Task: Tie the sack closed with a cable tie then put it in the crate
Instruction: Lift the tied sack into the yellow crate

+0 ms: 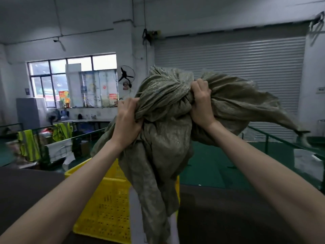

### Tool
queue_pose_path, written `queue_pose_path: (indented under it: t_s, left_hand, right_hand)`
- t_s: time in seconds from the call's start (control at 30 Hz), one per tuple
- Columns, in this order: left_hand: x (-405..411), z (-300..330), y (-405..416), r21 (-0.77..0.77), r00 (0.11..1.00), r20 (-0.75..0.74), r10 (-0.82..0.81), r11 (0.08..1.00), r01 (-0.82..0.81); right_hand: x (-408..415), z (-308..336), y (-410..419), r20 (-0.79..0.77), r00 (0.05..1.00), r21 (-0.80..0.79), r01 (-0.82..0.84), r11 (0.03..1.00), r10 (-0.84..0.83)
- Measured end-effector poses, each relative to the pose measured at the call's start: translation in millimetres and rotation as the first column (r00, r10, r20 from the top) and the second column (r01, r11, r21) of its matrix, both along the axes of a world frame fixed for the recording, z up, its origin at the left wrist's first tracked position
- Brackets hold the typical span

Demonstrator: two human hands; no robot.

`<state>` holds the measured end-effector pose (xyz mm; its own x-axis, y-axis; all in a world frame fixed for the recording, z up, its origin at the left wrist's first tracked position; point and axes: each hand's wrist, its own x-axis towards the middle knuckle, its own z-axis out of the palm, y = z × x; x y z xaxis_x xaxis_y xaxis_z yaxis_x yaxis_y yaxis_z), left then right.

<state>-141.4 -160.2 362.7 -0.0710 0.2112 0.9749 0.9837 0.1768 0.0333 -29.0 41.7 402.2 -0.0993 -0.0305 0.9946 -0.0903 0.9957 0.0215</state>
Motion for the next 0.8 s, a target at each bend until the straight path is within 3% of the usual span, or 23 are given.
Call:
queue_pose_path:
  t_s: [0.2,0.47,0.67,0.8]
  left_hand:
    - [-84.9,-9.1,-71.1,-0.071,0.991,-0.001,0.133,0.989,-0.132]
    - [-172.7,-58.7,-116.7,-0.289,0.917,0.164,0.364,0.906,-0.309]
    - [-220.1,-77.4,-121.0,-0.461,0.874,0.065,0.481,0.791,-0.401]
    - [-241.0,-94.7,-101.9,-0.583,0.824,-0.044,0.564,0.656,-0.48]
  right_hand:
    - [-105.2,-14.8,-59.2,0.052,0.996,-0.051,-0.072,0.996,0.075]
    - [-222.2,-78.1,-98.3,0.264,0.952,-0.238,-0.091,0.967,0.155]
    - [-274.2,-121.0,-104.1,0.402,0.896,-0.341,-0.047,0.939,0.191]
    - [-286.9,-144.5,-87.8,0.571,0.811,-0.355,0.101,0.93,0.13]
